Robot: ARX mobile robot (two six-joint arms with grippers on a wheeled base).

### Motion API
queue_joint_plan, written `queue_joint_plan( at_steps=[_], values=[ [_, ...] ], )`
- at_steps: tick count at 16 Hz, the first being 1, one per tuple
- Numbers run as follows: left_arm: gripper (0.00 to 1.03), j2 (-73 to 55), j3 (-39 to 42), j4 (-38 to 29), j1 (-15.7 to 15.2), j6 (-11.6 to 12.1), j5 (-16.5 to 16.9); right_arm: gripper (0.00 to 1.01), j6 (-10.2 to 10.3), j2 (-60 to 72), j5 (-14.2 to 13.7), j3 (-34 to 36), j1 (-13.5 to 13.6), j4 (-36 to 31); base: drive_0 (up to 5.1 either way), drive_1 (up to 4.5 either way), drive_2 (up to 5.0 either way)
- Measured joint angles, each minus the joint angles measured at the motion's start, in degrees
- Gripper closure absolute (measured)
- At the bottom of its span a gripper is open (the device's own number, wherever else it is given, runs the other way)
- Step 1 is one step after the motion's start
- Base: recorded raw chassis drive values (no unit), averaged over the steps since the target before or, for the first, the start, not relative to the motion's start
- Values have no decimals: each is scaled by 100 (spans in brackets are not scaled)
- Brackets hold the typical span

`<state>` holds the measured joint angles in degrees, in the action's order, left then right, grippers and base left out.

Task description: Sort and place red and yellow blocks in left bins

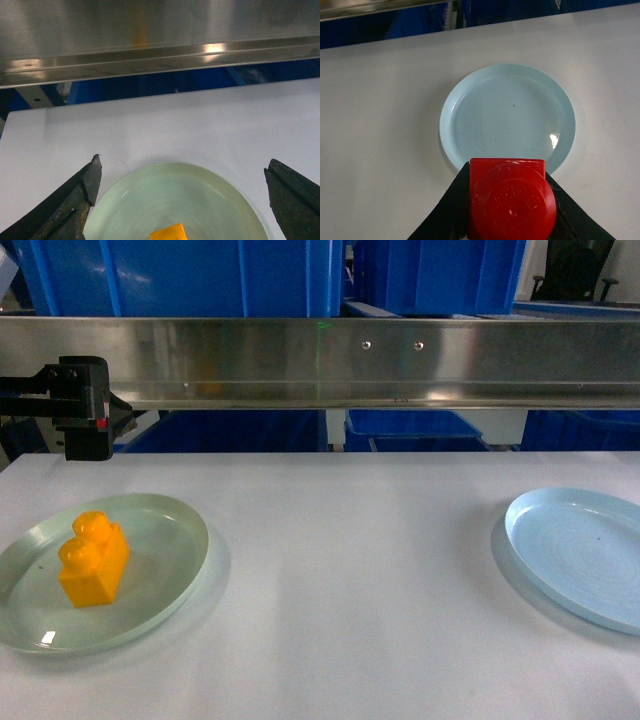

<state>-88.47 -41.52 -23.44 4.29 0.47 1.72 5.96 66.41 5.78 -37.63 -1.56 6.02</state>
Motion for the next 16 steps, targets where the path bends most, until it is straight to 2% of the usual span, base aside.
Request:
queue_joint_plan(
  at_steps=[2,4,8,9,11,13,16],
  values=[
    [5,0,-4,48,0,0,-105,73,0,0,2,0,0,0,0,0,0],
    [5,-258,-284,616,-46,-94,-313,73,-2,0,0,0,0,0,0,0,0],
    [5,-992,-662,1403,-326,-575,-570,73,0,0,2,0,-2,0,0,0,0],
    [5,-1064,-697,1499,-343,-785,-595,73,-2,0,2,0,0,0,0,0,0],
    [5,-1102,-824,1655,-262,-929,-750,73,-2,0,4,0,2,0,0,0,0],
    [5,-922,-1036,1926,24,-1075,-787,73,0,0,2,0,0,0,0,0,0],
    [5,-721,-1064,2098,160,-1069,-804,73,-2,0,2,0,0,0,0,0,0]
  ],
)
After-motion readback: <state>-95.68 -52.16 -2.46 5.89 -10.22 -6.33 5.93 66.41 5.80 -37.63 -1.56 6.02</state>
